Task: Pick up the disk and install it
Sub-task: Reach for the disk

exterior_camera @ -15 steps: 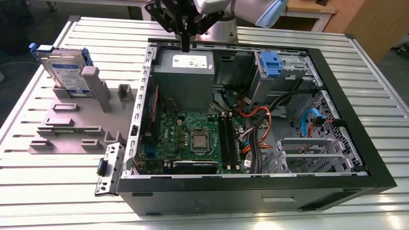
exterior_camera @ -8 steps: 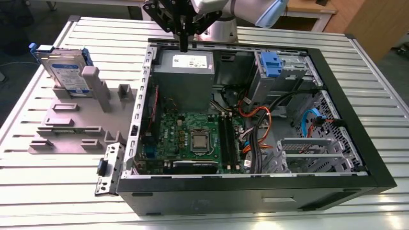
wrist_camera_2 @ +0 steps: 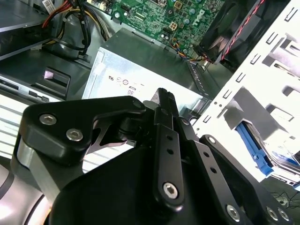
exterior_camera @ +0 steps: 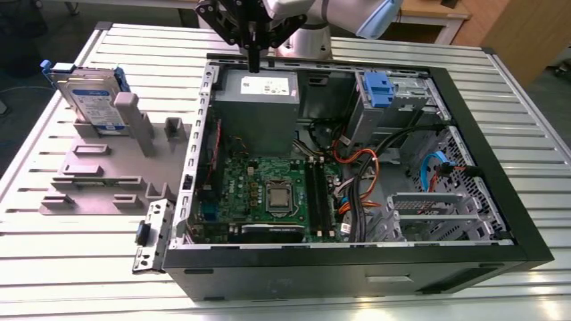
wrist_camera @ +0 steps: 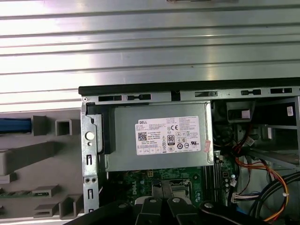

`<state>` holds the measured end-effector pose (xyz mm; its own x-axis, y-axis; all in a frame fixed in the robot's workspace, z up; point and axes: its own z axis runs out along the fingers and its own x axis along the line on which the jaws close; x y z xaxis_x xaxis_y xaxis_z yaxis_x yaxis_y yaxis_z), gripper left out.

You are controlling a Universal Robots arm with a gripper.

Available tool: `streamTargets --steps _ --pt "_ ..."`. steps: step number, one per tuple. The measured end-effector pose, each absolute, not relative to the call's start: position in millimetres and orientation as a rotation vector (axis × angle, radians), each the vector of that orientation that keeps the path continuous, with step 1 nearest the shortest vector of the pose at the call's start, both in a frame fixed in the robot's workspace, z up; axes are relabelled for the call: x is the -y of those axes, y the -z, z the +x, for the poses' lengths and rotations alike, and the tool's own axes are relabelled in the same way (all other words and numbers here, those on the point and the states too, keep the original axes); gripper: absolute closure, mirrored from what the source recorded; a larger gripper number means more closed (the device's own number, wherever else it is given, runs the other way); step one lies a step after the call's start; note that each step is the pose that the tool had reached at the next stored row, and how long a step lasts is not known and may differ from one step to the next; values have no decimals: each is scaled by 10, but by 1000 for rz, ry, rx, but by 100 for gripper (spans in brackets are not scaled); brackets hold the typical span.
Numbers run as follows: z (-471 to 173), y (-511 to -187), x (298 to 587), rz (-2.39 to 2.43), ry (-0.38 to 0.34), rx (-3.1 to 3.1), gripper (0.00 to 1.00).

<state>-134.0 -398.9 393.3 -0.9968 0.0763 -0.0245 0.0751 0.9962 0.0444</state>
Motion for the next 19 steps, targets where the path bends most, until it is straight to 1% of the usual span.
streamTargets --steps 19 --pt "-1392 -3933 3989 118 -68 -3112 89"
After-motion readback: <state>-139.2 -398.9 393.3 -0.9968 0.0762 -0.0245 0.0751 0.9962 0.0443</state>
